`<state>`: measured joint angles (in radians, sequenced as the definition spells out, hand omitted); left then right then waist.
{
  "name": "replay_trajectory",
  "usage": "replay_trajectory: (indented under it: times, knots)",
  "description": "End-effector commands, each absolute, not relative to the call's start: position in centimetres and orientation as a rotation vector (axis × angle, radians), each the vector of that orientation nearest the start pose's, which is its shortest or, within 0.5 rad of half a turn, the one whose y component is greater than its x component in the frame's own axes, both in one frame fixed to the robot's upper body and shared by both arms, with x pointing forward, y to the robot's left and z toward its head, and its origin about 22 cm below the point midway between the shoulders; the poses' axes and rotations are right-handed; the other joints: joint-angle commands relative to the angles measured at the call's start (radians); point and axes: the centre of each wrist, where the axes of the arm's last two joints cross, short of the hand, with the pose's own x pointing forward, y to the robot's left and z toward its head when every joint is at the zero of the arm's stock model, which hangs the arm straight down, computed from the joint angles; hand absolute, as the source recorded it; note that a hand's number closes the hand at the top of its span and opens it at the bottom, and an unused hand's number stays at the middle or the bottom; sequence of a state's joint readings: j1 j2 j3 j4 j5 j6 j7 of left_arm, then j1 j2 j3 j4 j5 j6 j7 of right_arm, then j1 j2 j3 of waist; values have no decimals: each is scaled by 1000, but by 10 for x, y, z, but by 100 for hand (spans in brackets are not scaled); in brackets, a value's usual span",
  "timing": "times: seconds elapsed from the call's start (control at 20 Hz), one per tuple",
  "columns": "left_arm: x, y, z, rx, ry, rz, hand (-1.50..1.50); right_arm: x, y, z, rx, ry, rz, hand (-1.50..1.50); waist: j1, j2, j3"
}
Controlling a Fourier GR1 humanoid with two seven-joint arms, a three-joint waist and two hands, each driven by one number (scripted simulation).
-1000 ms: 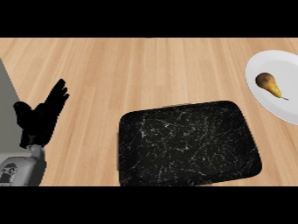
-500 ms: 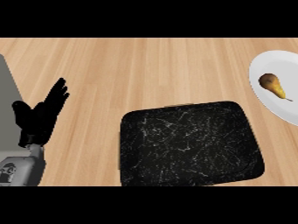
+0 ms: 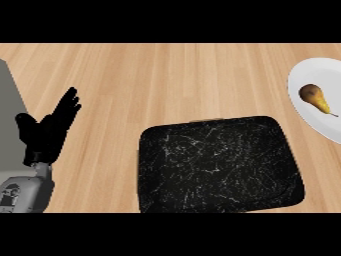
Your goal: Pick the pear from the tray and place it in the plate
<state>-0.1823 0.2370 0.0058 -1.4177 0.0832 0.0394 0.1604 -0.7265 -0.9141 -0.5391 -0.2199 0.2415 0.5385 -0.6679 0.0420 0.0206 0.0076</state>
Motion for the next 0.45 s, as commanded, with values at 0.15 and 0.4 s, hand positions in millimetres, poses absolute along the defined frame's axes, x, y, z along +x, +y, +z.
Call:
replay_trajectory:
  times: [0.15,0.4]
  knots:
    - [290,269,28,114,-1429,-118,0,280,-572,130,-267,-1792,216,-150,4,3,1]
    - [291,273,26,135,-1436,-105,0,267,-577,119,-295,-1758,253,-150,5,6,2]
